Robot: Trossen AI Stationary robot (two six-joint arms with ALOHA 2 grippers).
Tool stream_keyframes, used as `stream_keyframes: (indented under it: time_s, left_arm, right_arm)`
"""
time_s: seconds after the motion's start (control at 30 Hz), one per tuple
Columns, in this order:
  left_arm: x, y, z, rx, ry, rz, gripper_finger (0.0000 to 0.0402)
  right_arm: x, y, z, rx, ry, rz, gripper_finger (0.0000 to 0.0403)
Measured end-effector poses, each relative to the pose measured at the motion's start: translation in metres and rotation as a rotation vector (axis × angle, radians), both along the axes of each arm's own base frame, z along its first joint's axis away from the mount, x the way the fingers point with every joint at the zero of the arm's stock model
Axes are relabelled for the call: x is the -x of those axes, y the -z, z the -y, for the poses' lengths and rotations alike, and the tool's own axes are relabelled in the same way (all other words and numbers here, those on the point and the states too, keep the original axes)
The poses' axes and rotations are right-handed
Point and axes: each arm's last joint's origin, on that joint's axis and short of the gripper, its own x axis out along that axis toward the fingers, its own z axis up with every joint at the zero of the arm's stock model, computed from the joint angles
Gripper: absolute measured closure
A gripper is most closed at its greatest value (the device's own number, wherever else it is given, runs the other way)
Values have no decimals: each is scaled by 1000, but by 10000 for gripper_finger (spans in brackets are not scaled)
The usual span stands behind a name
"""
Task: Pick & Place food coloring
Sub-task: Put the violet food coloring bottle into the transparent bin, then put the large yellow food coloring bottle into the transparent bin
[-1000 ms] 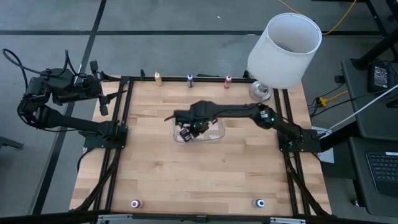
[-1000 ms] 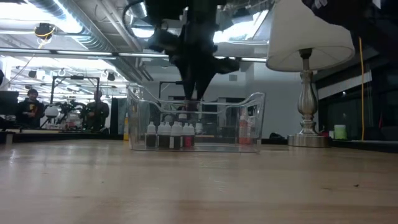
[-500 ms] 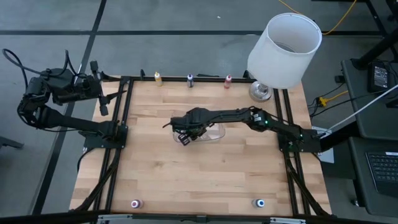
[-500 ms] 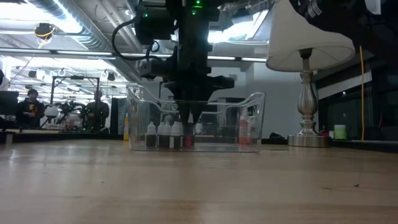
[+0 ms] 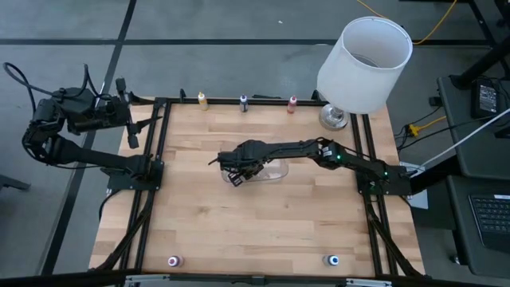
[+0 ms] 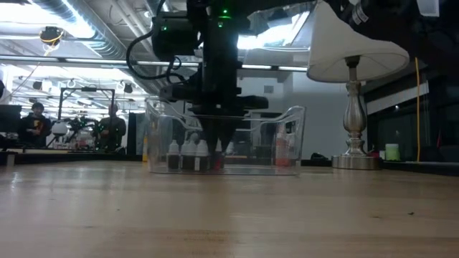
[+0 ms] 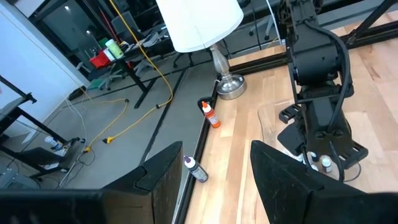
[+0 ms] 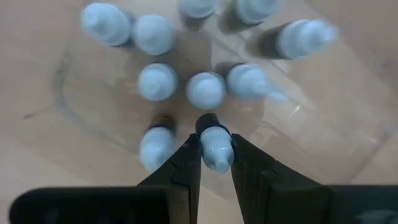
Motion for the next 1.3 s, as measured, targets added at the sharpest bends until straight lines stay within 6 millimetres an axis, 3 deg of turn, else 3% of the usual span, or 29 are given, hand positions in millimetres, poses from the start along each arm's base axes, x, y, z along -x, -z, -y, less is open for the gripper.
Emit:
stream_keyframes:
  time_s: [0.47,0.9,1.1,1.3]
  left_arm:
    - [0,0,0,0,0,1,217]
    - [0,0,0,10,-4,6,217]
    - [0,0,0,10,-4,6,217]
    - [0,0,0,9,-4,6,217]
  right_arm:
    - [-1,5,0,-4,-3,-4,319]
    - [-1,4,-1,-42,-4,-3,251]
    - [5,-22,-1,-29,9,36,228]
    - [25,-70,-3,73,48,73,224]
